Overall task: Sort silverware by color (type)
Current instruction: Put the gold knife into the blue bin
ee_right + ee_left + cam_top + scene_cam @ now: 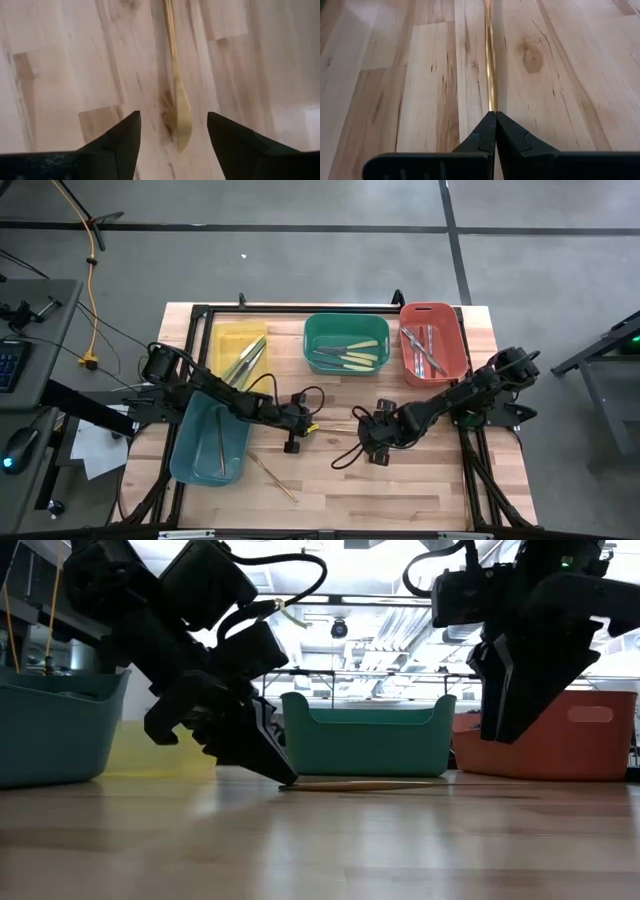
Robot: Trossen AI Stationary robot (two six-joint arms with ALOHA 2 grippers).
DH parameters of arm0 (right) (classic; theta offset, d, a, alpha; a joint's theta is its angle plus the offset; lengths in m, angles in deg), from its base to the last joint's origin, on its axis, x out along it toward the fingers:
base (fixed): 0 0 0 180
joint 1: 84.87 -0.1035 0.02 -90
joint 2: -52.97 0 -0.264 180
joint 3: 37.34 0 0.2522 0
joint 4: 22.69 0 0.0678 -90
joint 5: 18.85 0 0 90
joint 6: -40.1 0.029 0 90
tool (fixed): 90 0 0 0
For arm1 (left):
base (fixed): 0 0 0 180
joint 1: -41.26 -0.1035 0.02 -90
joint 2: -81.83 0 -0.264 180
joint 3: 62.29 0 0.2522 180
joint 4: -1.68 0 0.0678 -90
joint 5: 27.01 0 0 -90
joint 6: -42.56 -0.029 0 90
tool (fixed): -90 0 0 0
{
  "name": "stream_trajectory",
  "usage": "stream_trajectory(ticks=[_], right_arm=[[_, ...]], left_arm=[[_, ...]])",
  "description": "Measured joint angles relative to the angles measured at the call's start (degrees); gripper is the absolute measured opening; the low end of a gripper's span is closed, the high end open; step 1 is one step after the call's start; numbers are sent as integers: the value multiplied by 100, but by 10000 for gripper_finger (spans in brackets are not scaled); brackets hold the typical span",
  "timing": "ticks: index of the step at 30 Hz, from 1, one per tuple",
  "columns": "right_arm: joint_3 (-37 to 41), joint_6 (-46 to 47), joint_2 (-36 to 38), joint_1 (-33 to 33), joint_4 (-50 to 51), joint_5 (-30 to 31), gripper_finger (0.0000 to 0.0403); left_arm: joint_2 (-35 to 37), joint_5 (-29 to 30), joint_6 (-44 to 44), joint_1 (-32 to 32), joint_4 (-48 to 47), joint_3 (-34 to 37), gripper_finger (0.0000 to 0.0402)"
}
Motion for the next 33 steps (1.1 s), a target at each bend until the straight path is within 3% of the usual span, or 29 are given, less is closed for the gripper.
stream_trajectory(ticks=[5, 14, 21, 26, 33], right_arm=[[-9, -51, -254, 80, 22, -470, 211], [-8, -400, -481, 446, 29, -107, 211], [-7, -662, -493, 679, -31, -941, 207], [-7, -718, -739, 764, -40, -1161, 178], [-28, -761, -907, 788, -94, -1209, 108]], left_arm=[[-19, 33, 1, 0, 11, -2, 0], [-22, 56, 2, 2, 4, 0, 0], [-26, 58, 48, 2, -4, 0, 0], [-31, 58, 48, 2, -10, 0, 0], [-33, 58, 46, 2, 7, 4, 0]])
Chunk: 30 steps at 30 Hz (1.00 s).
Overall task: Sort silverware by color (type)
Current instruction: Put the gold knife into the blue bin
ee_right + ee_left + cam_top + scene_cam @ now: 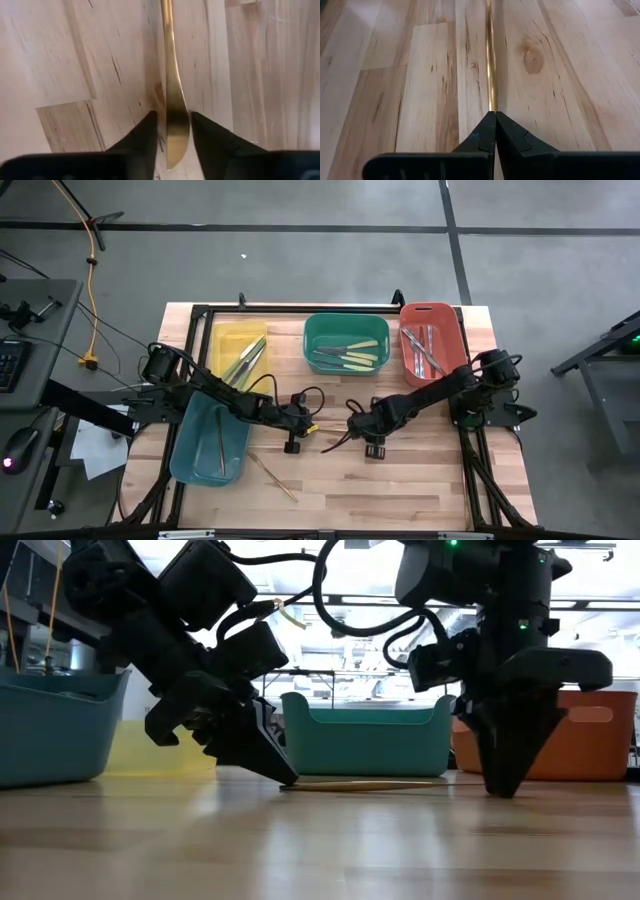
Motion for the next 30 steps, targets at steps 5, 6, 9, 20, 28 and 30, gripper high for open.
stream_trajectory(ticks=[5, 6, 9, 20, 28, 30], right_arm=[[7, 7, -9, -1, -4, -2, 29], [7, 4, -11, 0, -4, -2, 26], [11, 7, -15, -1, -3, -2, 28], [17, 21, -24, -4, -2, -6, 29], [20, -40, -26, -4, -13, -21, 29], [24, -90, -8, -4, -13, -21, 29]], left_arm=[[0, 0, 2, 0, 0, 0, 0], [0, 0, 1, 0, 0, 0, 0], [-2, 0, 0, 0, 0, 0, 0], [126, 17, -2, -4, -113, 15, 0], [726, 91, 49, 13, -629, 17, 0], [971, 240, 57, 67, -784, 17, 0]])
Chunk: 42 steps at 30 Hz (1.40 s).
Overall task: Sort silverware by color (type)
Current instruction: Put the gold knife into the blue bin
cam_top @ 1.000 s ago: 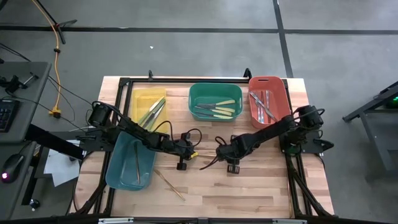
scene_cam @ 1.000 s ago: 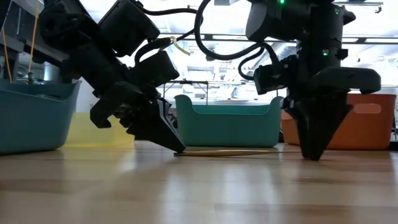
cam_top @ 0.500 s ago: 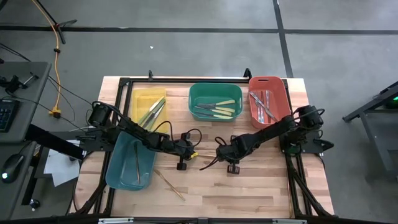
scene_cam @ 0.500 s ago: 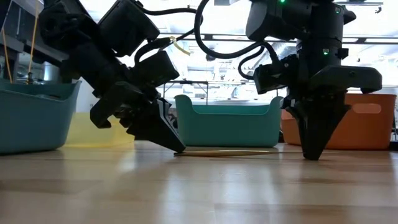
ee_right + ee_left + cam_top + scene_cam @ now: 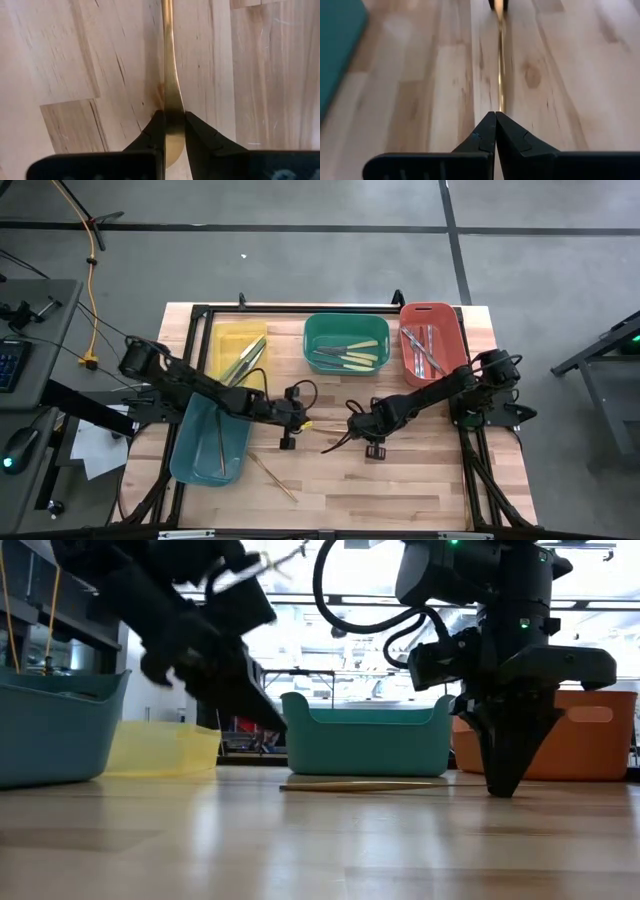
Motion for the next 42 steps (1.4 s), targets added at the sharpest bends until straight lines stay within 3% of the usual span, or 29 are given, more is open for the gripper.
stream_trajectory(ticks=[11, 19, 24, 27, 31, 34, 38, 42], right_arm=[[30, 123, 617, -55, 417, 342, 29], [26, 515, 908, -483, 872, 640, 29], [20, 836, 1076, -795, 1170, 767, 29], [154, 1003, 1273, -884, 1027, 768, 29], [827, 1374, 1720, -876, 287, 667, 29], [1482, 1582, 2129, -876, -1054, 792, 29], [2272, 1345, 2513, -849, -3291, 1427, 29], [2728, 346, 2583, -662, -5512, 2241, 29]], left_arm=[[1216, 1207, -125, 539, -922, -9, 0], [2024, 1985, -25, 1051, -1589, 11, 0], [2674, 2049, -15, 1314, -1058, 464, 0], [3078, 2050, -75, 1356, -275, 884, 0], [3582, 1987, -157, 1356, 574, 1412, 0], [3830, 1940, -167, 1362, 1034, 1678, 0], [3933, 1952, -315, 1339, 1614, 1894, 0], [3759, 2019, -501, 1185, 2608, 2048, 0]])
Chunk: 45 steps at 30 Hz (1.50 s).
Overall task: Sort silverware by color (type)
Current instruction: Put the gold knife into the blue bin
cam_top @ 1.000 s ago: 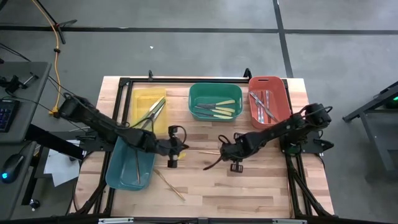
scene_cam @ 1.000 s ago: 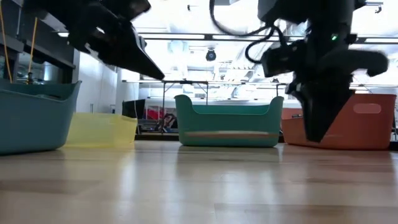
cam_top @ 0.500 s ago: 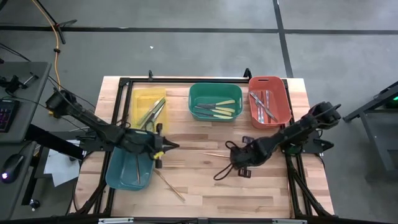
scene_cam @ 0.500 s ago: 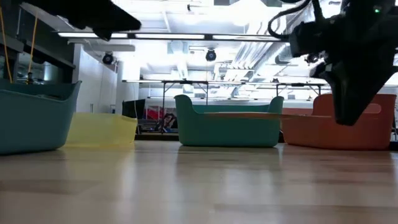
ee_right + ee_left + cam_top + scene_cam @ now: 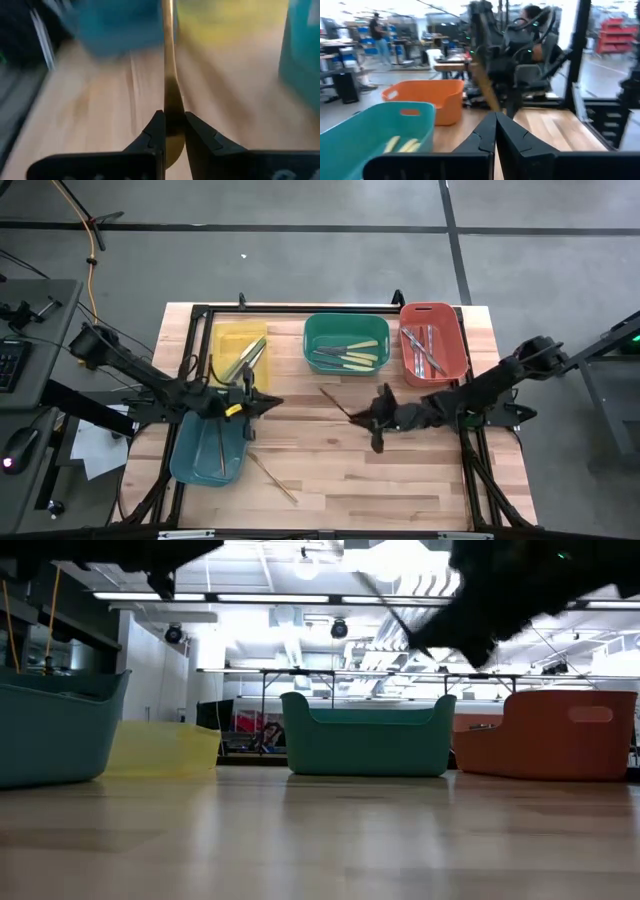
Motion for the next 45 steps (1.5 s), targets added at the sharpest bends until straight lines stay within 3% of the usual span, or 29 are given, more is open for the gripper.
stream_trajectory(ticks=[5, 11, 18, 25, 32, 37, 45], right_arm=[[52, -1627, -98, 495, -2050, 22, 29], [-201, -2673, -105, 1044, -2502, -258, 28], [-217, -2692, -109, 1317, -2458, -263, 28], [-223, -2516, -205, 1341, -2568, -456, 28], [-263, -2432, -1073, 1341, -3672, -652, 28], [-726, -2434, -1588, 1341, -3617, -874, 28], [-1533, -2543, -2171, 1341, -2673, -1019, 28]], left_arm=[[-437, -188, -10, -490, 1045, 113, 0], [-1023, -1083, 217, -1236, 1719, 102, 0], [-1272, -1249, 430, -1605, 2103, 103, 32], [-1488, -1490, 151, -1508, 2275, -144, 136], [-1856, -1667, 258, -1504, 2273, -536, 218], [-1999, -1672, 494, -1504, 2286, -638, 240], [-2069, -1665, 490, -1502, 2373, -666, 239]])
